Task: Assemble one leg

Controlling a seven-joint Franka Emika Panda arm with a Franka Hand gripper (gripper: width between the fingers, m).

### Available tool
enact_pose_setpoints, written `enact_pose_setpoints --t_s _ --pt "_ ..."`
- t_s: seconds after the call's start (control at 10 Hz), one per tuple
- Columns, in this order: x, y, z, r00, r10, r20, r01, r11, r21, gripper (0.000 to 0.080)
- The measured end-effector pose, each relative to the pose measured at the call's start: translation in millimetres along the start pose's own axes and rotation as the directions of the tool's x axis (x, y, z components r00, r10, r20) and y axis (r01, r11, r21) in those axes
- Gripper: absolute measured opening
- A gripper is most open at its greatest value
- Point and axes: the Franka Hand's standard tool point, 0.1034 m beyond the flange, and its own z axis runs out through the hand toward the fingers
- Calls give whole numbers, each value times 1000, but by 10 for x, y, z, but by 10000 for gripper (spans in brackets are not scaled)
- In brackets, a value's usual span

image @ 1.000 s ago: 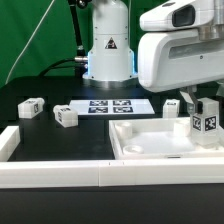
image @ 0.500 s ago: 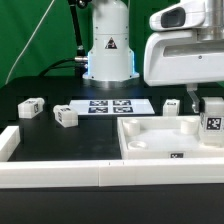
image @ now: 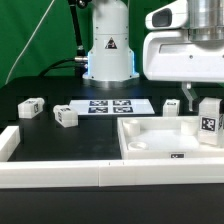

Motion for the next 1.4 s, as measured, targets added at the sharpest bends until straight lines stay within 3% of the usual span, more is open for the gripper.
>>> enact_pose_setpoints --t_s 0.2,0.3,0.4,0.5,0.7,0.9,1.0,1.3,1.4 --pt "-4 3 1 995 102 1 -102 995 -4 294" --pt "-11 -1 3 997 72 1 -72 997 -4 388" --pt "-15 -4 4 1000 18 2 -18 1000 -4 565" --pt "-35 -18 6 999 -52 2 52 999 -3 623" --pt "-62 -38 6 947 -321 3 321 947 -2 644" --pt "-58 -40 6 833 -553 5 553 833 -1 648" --pt "-68 -34 27 711 -703 8 703 711 -1 649" --pt "-131 -67 39 468 -884 10 884 468 -6 649" --pt "-131 -65 40 422 -907 11 907 422 -6 649"
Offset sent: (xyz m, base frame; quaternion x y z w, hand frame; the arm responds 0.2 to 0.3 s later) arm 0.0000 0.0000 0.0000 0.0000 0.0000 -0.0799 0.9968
